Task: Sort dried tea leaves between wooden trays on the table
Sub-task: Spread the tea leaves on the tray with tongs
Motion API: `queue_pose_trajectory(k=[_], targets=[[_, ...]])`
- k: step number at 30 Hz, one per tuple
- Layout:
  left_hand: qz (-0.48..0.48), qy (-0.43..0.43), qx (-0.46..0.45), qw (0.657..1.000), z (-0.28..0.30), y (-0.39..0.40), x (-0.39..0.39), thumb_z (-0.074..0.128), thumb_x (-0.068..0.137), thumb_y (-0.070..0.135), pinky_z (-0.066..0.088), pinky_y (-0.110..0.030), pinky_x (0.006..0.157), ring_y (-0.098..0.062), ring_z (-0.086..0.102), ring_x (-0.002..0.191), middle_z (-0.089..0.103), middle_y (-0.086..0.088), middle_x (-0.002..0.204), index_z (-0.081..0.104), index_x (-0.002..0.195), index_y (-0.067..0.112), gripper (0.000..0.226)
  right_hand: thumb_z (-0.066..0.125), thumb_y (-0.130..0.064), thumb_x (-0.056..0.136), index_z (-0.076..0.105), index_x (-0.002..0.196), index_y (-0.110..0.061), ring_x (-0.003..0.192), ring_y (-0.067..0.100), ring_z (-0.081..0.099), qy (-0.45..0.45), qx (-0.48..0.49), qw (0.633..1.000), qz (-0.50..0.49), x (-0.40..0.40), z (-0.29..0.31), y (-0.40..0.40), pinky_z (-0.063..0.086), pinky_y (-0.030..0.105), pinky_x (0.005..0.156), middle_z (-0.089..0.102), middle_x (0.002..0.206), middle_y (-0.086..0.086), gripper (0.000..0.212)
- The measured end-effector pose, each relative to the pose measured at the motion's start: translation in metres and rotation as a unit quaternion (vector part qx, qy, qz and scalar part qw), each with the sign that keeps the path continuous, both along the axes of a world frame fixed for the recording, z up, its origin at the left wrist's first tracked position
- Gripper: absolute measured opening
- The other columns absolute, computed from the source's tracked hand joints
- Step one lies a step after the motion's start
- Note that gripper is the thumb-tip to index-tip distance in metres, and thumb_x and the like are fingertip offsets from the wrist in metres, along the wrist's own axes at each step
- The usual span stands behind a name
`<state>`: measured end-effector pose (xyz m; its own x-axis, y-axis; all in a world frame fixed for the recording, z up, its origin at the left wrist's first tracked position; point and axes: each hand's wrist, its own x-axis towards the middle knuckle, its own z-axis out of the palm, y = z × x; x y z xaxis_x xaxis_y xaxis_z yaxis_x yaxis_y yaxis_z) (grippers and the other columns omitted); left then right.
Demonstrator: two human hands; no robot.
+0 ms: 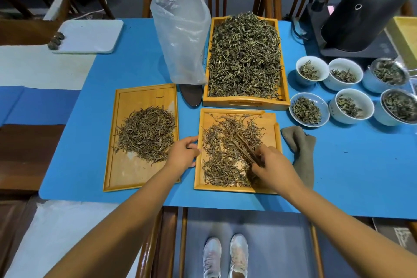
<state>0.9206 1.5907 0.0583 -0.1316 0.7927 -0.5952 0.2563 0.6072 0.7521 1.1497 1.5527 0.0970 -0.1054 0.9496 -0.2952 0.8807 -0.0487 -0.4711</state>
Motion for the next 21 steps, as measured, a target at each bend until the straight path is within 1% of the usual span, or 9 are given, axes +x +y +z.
queue_pose_trajectory(k=[3, 6, 8, 10, 12, 15, 17, 21], targets=[[0.002, -0.001, 0.000, 1.000, 0.000, 0.000, 0.000, 0.055, 0.088, -0.005, 0.050, -0.027, 0.059, -0.018, 0.044, 0.074, 0.048, 0.002, 0.070, 0.053, 0.131, 0.015, 0.047, 0.059, -0.019, 0.085, 0.050, 0.102, -0.010, 0.077, 0.019, 0.044, 0.003, 0.001, 1.000, -0.002, -0.011, -0.003, 0.012, 0.032, 0.027, 0.064, 0.051, 0.093, 0.007, 0.022], [0.004, -0.002, -0.003, 1.000, 0.000, 0.000, 0.000, 0.055, 0.088, -0.005, 0.048, -0.026, 0.056, -0.018, 0.042, 0.073, 0.047, 0.002, 0.069, 0.052, 0.131, 0.014, 0.047, 0.059, -0.018, 0.085, 0.050, 0.107, -0.008, 0.086, 0.023, 0.050, 0.014, 0.002, 1.000, -0.008, -0.017, -0.003, 0.023, 0.035, 0.027, 0.068, 0.055, 0.102, 0.011, 0.025], [0.004, -0.003, -0.002, 1.000, 0.000, 0.000, 0.000, 0.055, 0.089, -0.005, 0.048, -0.025, 0.056, -0.018, 0.042, 0.073, 0.046, 0.002, 0.069, 0.052, 0.132, 0.014, 0.047, 0.059, -0.017, 0.086, 0.051, 0.107, -0.008, 0.086, 0.022, 0.049, 0.020, 0.003, 1.000, -0.010, -0.016, -0.001, 0.025, 0.034, 0.026, 0.068, 0.055, 0.103, 0.011, 0.025], [0.002, 0.000, -0.001, 1.000, 0.001, 0.000, 0.000, 0.055, 0.089, -0.004, 0.051, -0.025, 0.057, -0.016, 0.045, 0.070, 0.048, 0.002, 0.070, 0.052, 0.131, 0.015, 0.047, 0.060, -0.019, 0.085, 0.051, 0.105, -0.009, 0.080, 0.018, 0.046, 0.018, 0.008, 1.000, -0.012, -0.012, 0.001, 0.022, 0.032, 0.026, 0.065, 0.054, 0.099, 0.009, 0.023], [0.004, 0.002, -0.001, 1.000, 0.002, -0.001, 0.001, 0.055, 0.089, -0.004, 0.052, -0.026, 0.061, -0.015, 0.047, 0.073, 0.049, 0.003, 0.071, 0.052, 0.131, 0.015, 0.047, 0.060, -0.020, 0.085, 0.052, 0.102, -0.010, 0.077, 0.019, 0.047, 0.012, 0.011, 1.000, -0.016, -0.005, 0.004, 0.014, 0.032, 0.027, 0.063, 0.052, 0.094, 0.007, 0.022], [0.003, -0.002, 0.000, 1.000, 0.003, -0.001, 0.001, 0.054, 0.089, -0.005, 0.052, -0.031, 0.068, -0.017, 0.046, 0.078, 0.049, 0.003, 0.073, 0.051, 0.132, 0.015, 0.047, 0.060, -0.022, 0.084, 0.052, 0.101, -0.011, 0.082, 0.025, 0.053, -0.002, 0.014, 1.000, -0.006, 0.008, 0.008, -0.004, 0.032, 0.028, 0.062, 0.049, 0.089, 0.004, 0.022], [0.000, -0.001, 0.002, 1.000, 0.003, -0.001, 0.001, 0.053, 0.089, -0.005, 0.053, -0.032, 0.069, -0.017, 0.047, 0.076, 0.049, 0.003, 0.072, 0.051, 0.132, 0.015, 0.048, 0.059, -0.022, 0.084, 0.051, 0.102, -0.012, 0.084, 0.026, 0.054, -0.005, 0.004, 1.000, 0.009, 0.015, 0.008, -0.016, 0.032, 0.028, 0.062, 0.049, 0.090, 0.003, 0.022], [0.000, 0.000, 0.000, 1.000, 0.004, -0.001, 0.001, 0.054, 0.090, -0.003, 0.055, -0.034, 0.073, -0.015, 0.050, 0.079, 0.050, 0.002, 0.073, 0.051, 0.132, 0.015, 0.046, 0.058, -0.022, 0.085, 0.050, 0.105, -0.013, 0.089, 0.026, 0.055, -0.012, -0.017, 1.000, 0.019, 0.020, 0.003, -0.025, 0.039, 0.031, 0.066, 0.054, 0.099, 0.008, 0.024]])
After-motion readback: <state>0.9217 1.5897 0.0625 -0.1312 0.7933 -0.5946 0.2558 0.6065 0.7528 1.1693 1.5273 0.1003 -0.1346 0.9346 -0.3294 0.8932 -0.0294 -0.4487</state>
